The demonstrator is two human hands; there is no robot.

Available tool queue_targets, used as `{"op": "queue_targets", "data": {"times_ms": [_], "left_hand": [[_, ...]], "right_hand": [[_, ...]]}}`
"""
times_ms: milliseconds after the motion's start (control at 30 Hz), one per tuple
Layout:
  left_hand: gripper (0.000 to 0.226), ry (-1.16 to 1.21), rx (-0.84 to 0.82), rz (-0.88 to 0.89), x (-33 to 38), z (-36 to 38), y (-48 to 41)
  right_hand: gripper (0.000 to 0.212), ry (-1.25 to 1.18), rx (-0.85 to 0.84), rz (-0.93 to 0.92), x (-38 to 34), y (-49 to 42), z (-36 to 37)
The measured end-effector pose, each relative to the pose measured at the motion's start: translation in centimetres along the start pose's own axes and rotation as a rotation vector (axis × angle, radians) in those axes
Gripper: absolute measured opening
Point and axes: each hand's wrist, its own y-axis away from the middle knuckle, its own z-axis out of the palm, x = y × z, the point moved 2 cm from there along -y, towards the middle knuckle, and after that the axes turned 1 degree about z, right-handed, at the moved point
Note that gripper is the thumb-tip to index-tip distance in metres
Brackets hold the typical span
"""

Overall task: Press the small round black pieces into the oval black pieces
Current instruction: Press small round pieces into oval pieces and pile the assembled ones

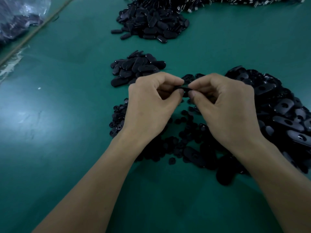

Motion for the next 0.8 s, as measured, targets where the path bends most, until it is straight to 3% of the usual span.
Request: {"op": "queue_targets", "data": {"times_ms": [433, 600, 800], "left_hand": [[0.019, -0.024, -0.022, 0.06, 0.2, 0.23, 0.15], [0.018, -0.022, -0.009, 0.062, 0.06, 0.36, 0.12], [0.018, 0.006, -0.035, 0.064, 0.06, 0.33, 0.09]], "right_hand": [[0.017, -0.037, 0.004, 0.023, -0.21, 0.06, 0.05], [0.035, -0.062, 0.025, 0.081, -0.21, 0.1, -0.27], [0.039, -0.091, -0.005, 0.115, -0.32, 0.06, -0.26]]}}
